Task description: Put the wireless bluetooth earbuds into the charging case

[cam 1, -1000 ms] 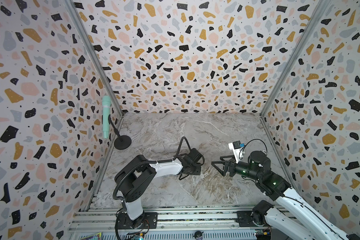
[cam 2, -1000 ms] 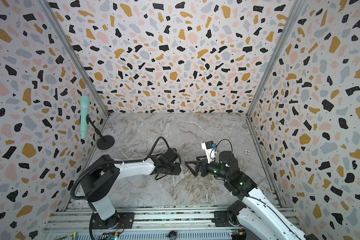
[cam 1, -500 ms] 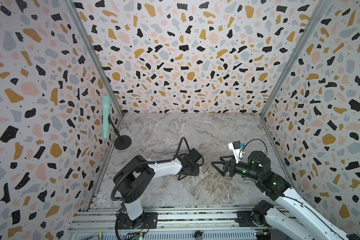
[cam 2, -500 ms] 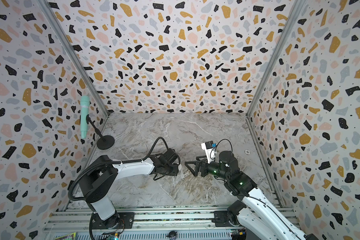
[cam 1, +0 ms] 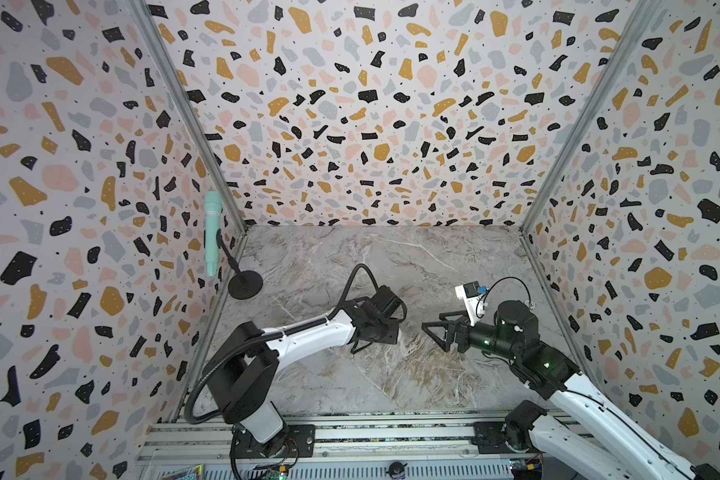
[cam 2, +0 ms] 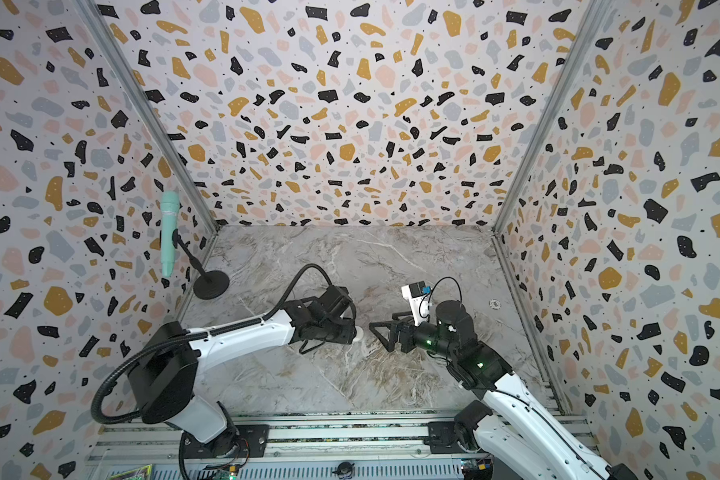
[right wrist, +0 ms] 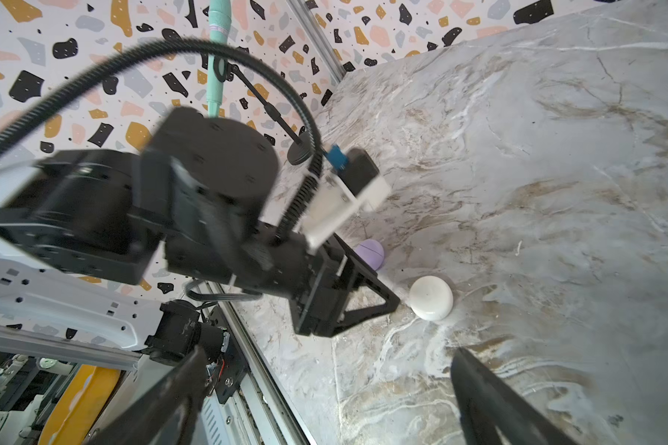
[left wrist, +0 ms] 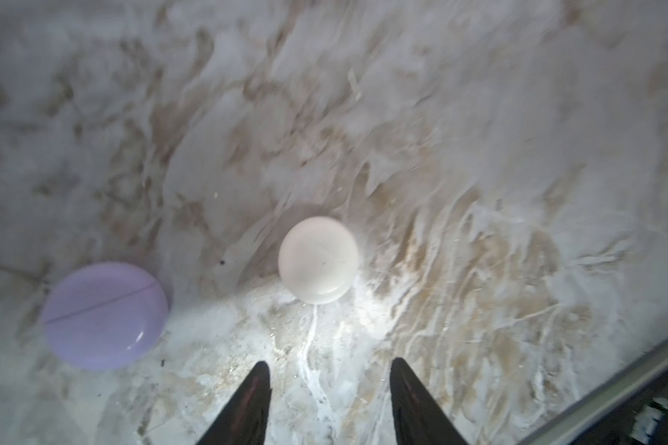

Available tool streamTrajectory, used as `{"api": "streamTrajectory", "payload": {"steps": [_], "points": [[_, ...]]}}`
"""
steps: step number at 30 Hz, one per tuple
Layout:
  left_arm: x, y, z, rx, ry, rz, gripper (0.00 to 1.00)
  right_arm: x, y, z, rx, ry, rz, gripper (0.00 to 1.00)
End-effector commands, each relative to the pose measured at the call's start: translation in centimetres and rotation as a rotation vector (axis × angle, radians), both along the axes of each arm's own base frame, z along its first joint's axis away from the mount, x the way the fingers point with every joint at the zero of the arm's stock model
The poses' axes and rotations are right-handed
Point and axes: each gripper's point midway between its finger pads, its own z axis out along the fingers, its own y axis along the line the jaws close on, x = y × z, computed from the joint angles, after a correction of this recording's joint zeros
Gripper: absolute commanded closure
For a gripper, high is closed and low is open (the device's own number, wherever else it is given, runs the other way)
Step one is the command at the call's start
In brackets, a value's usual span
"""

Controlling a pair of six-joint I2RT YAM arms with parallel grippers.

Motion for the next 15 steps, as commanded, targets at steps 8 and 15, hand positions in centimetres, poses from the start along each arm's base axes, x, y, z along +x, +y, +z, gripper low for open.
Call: {"api": "streamTrajectory", "payload": {"steps": [8,15], "points": [[3.2,9.3,17.6,-0.042,-0.818,0.173,0.00,4.6,-5.5,2.3,-0.168,-0.160,-0.367,0.01],[2.5,19.1,16.5,0.096,-0.983,0.540,0.00,9.1,-13.9,0.3,-0.428,-0.385,-0.852,0.01]]}}
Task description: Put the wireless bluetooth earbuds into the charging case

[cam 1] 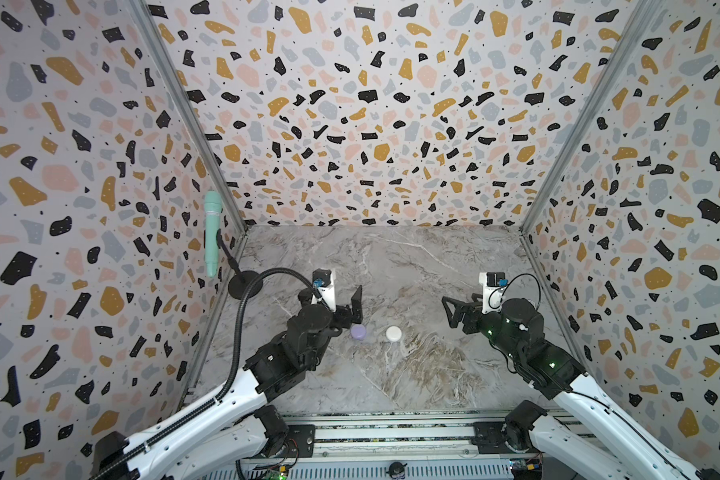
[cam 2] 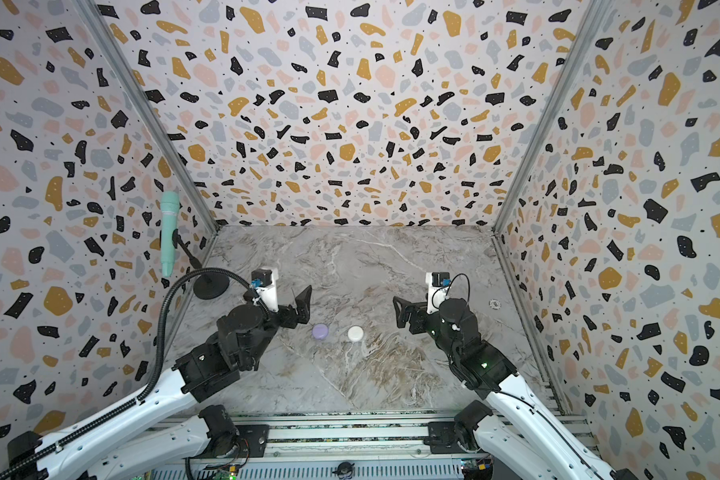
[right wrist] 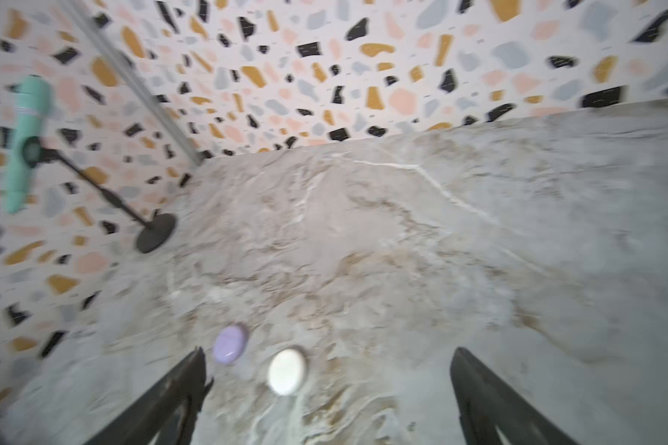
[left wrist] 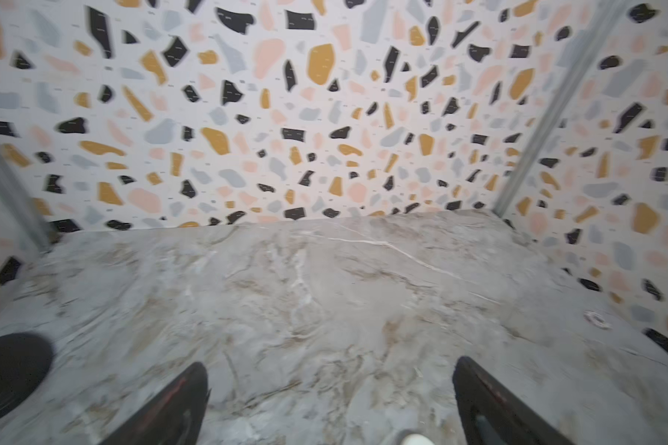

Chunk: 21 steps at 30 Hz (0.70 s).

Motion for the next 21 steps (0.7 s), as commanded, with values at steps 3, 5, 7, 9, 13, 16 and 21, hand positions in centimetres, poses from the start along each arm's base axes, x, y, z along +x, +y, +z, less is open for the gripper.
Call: {"api": "streamTrajectory", "payload": {"steps": [3,5,7,9,13,16,21], "points": [[1.1,7.3,-2.4,0.064,-0.061,0.368,0.00,2.6,-8.0,-1.0,-0.257,-0.224,-0.398,0.01],[1.3,9.1,-3.8,0.080,-0.071,0.428,0.00,3.3,-10.0,-1.5,-0.247,-0.219,-0.469,0.01],[1.8,10.9,-5.3,0.084,-0.059,0.476,0.00,4.0,-11.8,-2.2,-0.261,-0.218,-0.532,0.01],[2.3,12.5,-6.6,0.100,-0.044,0.521,0.00,4.7,-13.8,-3.0,-0.317,-0.241,-0.607,0.01],[3.6,16.1,-8.7,0.119,-0.031,0.639,0.00,6.3,-15.4,-5.7,-0.362,-0.246,-0.634,0.01],[4.8,16.7,-9.4,0.137,-0.064,0.607,0.00,6.7,-15.9,-8.1,-0.364,-0.229,-0.622,0.01],[5.7,17.6,-11.7,0.201,-0.078,0.573,0.00,7.0,-15.7,-10.1,-0.261,-0.250,-0.549,0.01]]}}
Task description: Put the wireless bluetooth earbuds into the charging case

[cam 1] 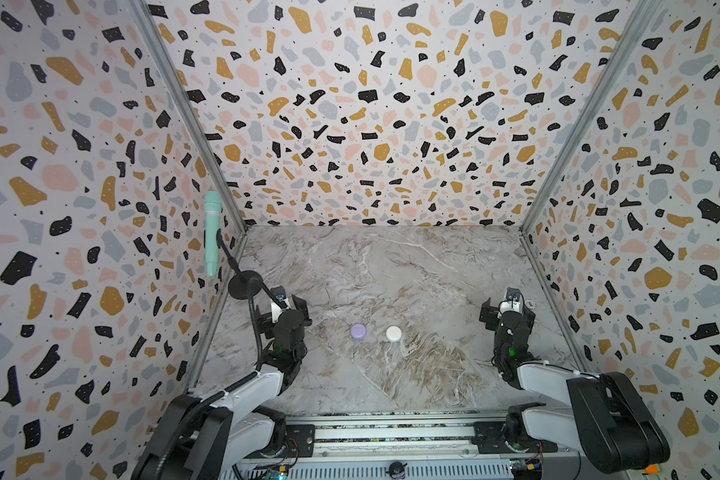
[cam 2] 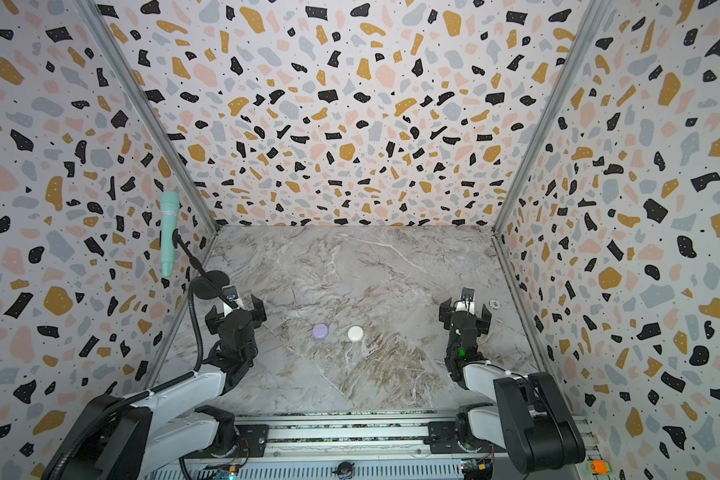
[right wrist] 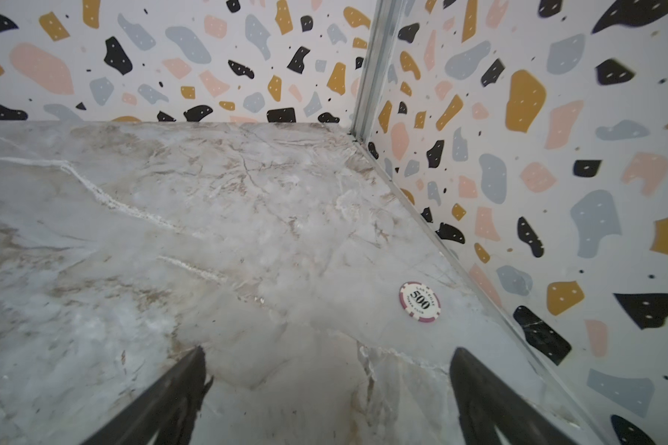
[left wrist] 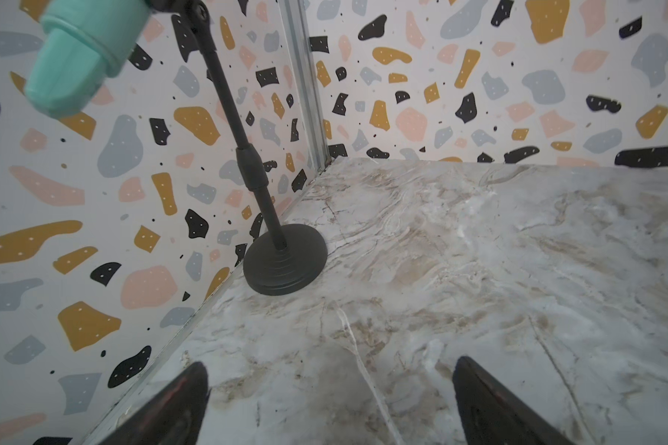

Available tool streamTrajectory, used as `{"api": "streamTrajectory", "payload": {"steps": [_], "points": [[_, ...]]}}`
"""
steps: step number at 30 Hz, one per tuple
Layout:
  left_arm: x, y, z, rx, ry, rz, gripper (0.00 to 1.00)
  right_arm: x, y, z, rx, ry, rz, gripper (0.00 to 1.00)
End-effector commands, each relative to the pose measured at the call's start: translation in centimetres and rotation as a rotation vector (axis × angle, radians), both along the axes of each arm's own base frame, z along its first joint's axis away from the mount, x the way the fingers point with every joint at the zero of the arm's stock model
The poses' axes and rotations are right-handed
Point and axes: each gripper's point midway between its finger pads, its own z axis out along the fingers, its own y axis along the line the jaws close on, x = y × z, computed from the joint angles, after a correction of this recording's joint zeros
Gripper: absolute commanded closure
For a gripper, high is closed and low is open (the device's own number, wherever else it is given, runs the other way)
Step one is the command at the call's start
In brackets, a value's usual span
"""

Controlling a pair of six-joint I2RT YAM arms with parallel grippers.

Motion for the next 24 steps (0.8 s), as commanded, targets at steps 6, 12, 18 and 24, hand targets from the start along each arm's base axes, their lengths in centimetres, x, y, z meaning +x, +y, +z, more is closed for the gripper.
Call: {"api": "streamTrajectory", "payload": {"steps": [6,12,18,24], "points": [[2.3,1.2,0.0,-0.078,-0.147,-0.079,0.00,3.2,3.3,1.0,0.041,-0.123,0.249,0.01],[2.1,1.1,-0.1,-0.073,-0.140,-0.085,0.00,3.2,3.7,1.0,0.028,-0.104,0.240,0.01],[1.9,1.2,0.0,-0.073,-0.151,-0.080,0.00,3.3,3.7,0.9,0.029,-0.101,0.242,0.01],[1.8,1.2,0.0,-0.075,-0.153,-0.081,0.00,3.1,3.7,1.0,0.029,-0.104,0.246,0.01]]}}
